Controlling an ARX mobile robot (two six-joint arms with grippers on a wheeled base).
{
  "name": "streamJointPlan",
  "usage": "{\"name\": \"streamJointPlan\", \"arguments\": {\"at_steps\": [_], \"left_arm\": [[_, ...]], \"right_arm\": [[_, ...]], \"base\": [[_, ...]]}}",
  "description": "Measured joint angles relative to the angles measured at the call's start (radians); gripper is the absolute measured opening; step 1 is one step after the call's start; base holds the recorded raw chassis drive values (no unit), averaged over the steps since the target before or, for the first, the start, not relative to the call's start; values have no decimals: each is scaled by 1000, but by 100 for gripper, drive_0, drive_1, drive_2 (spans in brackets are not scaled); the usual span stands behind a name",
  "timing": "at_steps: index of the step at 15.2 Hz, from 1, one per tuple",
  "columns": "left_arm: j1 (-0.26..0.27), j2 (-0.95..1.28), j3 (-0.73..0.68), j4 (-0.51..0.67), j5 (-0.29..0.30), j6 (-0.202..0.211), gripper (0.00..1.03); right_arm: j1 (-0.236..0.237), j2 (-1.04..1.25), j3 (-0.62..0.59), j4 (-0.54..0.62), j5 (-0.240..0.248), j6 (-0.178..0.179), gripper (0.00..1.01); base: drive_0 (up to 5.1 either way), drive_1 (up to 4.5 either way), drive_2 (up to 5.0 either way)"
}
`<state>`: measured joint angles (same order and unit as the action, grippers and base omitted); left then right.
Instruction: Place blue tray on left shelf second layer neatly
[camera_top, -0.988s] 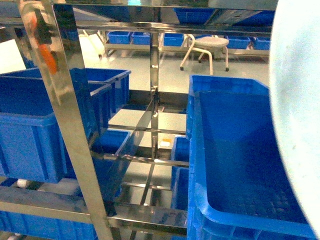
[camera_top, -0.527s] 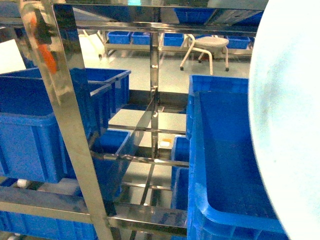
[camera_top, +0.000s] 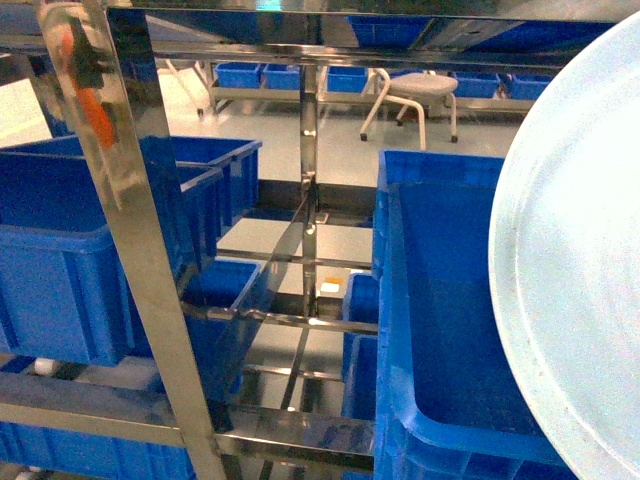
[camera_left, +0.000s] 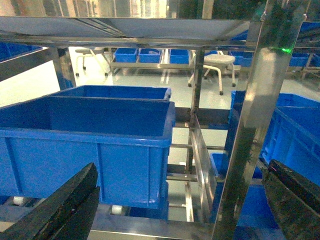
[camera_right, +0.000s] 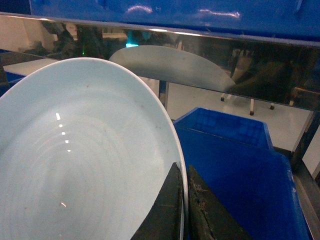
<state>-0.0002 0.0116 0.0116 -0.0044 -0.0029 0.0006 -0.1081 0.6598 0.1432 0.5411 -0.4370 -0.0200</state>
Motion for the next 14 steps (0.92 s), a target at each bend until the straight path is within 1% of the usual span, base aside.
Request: {"name": "streamJointPlan", "arguments": {"at_steps": [2, 5, 7, 9, 10, 14], "left_arm": [[0, 0, 0, 0, 0, 0, 98], [0, 0, 0, 0, 0, 0, 98], [0, 0, 0, 0, 0, 0, 98], [0, 0, 0, 0, 0, 0, 98], [0, 0, 0, 0, 0, 0, 98], [0, 0, 0, 0, 0, 0, 98]], "right_arm": [[-25, 103, -6, 85, -21, -15, 2], [-42, 206, -10, 166, -32, -32, 2], [-64, 270, -10, 228, -43, -39, 2], [-96, 388, -10, 318, -60, -57, 2], [-108, 438, -6, 354, -66, -60, 2], [-152, 616, 59, 471, -97, -79, 2]], "base": [[0, 0, 0], [0, 0, 0], [0, 0, 0], [0, 0, 0], [0, 0, 0], [0, 0, 0]]}}
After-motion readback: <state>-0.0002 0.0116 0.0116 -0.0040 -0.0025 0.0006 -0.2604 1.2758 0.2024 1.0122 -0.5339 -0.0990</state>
